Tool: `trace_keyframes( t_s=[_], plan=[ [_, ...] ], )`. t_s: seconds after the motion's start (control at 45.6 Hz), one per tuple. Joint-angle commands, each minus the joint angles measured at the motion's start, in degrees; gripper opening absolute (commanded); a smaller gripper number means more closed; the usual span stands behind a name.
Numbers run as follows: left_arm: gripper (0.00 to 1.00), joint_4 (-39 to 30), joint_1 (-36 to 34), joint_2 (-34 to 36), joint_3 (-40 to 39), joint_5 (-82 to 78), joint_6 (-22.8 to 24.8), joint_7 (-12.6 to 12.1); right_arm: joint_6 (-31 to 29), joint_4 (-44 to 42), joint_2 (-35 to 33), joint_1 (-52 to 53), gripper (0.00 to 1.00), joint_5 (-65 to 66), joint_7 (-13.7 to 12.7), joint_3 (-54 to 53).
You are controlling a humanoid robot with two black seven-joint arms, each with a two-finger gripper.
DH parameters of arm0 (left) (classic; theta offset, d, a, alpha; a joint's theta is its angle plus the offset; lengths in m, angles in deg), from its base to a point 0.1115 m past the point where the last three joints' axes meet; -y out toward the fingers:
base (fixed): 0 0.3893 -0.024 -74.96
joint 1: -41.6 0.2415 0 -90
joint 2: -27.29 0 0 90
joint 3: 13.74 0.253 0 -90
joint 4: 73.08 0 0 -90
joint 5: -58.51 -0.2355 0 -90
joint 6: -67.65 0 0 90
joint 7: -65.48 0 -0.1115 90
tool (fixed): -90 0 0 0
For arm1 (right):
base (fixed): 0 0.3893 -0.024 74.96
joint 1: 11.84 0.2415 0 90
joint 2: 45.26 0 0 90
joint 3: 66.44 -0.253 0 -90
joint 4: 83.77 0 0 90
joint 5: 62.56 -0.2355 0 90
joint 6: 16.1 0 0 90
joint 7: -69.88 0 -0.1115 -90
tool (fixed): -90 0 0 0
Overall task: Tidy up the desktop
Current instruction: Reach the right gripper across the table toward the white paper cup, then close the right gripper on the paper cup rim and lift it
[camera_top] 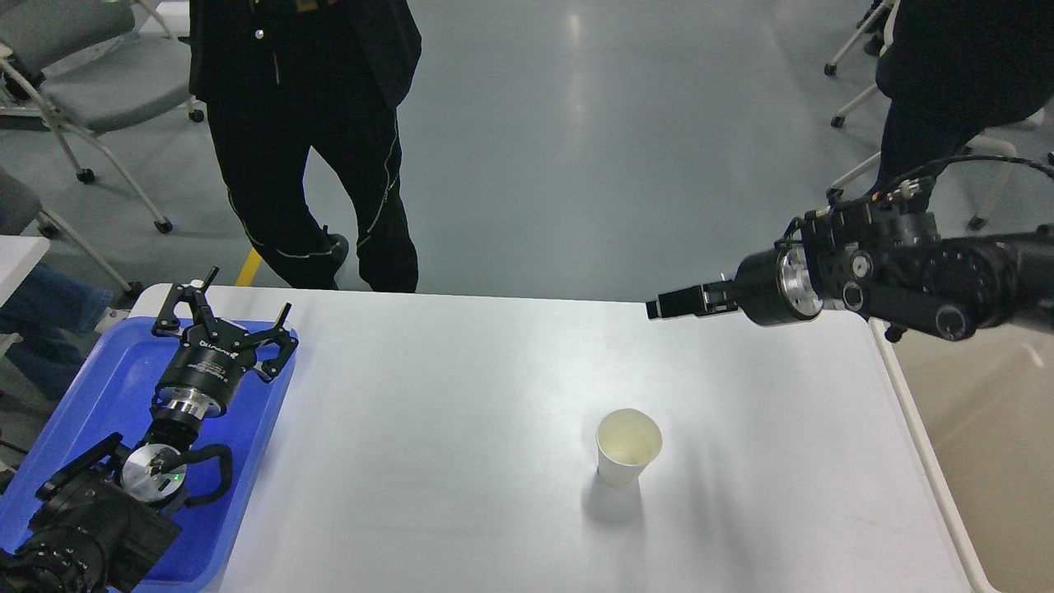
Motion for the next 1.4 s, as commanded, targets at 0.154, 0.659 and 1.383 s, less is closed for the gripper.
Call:
trace_keyframes(
  t_s=[0.154,0.659,1.383],
  plan=[
    [1.0,-0.03,0.0,0.0,0.0,0.0,0.0,0.0,-2.09,3.89,7.64,-2.45,1.0,9.39,-0.18,5.29],
    [1.0,-0.03,0.0,0.0,0.0,0.0,0.0,0.0,-0.77,-6.57,10.64,-12.03,1.0,8.78,-0.18,2.65],
    [1.0,-0.03,0.0,0.0,0.0,0.0,0.0,0.0,4.59,-8.6,10.72,-15.37,0.0,8.95,1.84,1.95]
  ],
)
